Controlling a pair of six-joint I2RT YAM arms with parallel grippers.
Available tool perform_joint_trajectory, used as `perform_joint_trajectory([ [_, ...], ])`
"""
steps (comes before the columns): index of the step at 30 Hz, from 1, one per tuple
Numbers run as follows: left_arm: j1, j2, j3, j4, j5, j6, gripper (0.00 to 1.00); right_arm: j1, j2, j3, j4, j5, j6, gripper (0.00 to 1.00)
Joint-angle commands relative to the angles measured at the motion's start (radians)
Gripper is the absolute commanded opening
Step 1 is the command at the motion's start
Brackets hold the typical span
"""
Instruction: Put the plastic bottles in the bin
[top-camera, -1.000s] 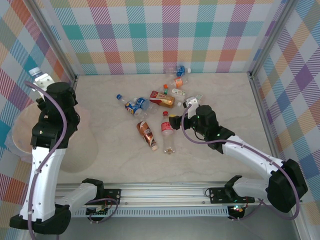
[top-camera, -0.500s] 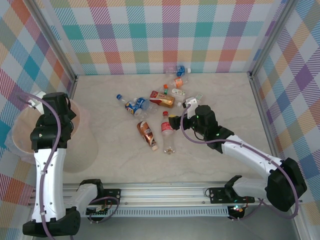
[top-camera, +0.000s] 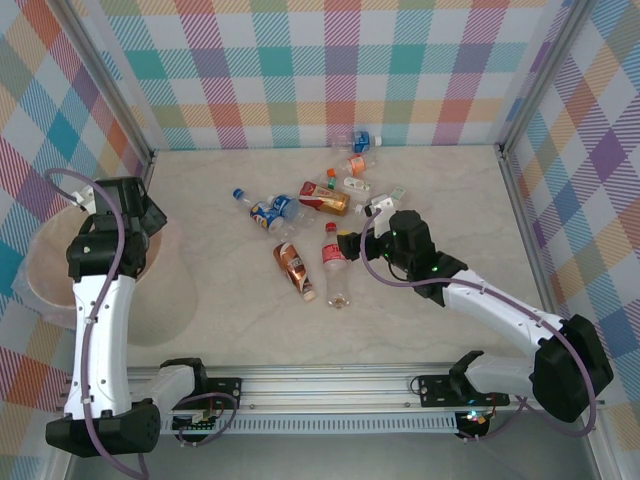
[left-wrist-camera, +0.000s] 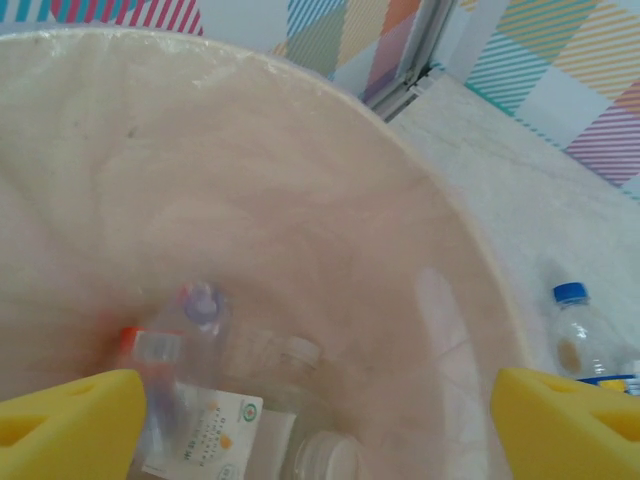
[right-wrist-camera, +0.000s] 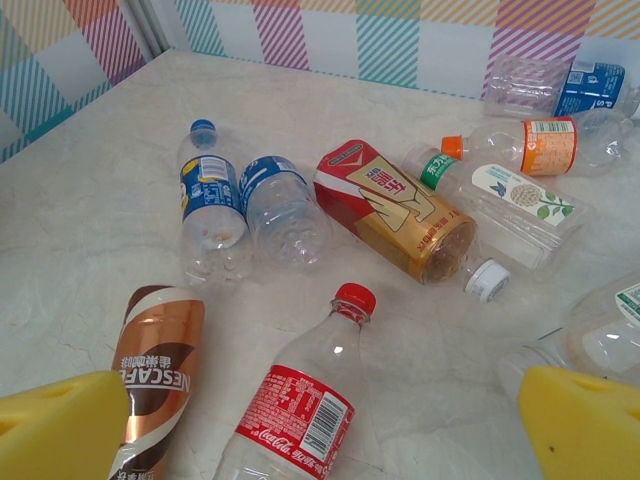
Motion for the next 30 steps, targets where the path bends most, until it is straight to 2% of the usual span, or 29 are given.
perform_joint_trajectory([
  [1,0.009,0.001,0.038,-0.006,0.062,0.006,0.94,0.003,-0.007,0.009,0.007,0.026,0.032,1.0],
  [5,0.009,0.014,0.055,0.022,0.149,0.007,1.0,0.003,-0.014,-0.011,0.01,0.1,0.072,1.0],
  [8,0.002,0.033,0.097,0.022,0.227,0.0,1.0,0.003,-0.015,-0.02,-0.004,0.163,0.123,1.0],
  [12,-0.046,0.057,0.163,0.015,0.264,0.001,1.0,0.003,-0.013,-0.031,-0.049,0.197,0.194,1.0],
  [19,-0.194,0.09,0.217,0.026,0.264,-0.003,1.0,0.003,-0.002,-0.063,-0.134,0.138,0.332,1.0],
  [24,-0.323,0.093,0.216,0.066,0.279,-0.045,1.0,0.003,0.028,-0.058,-0.155,0.084,0.375,1.0],
  [30,-0.474,0.146,0.199,0.105,0.302,-0.125,1.0,0.007,0.082,-0.085,-0.098,-0.089,0.419,0.99],
])
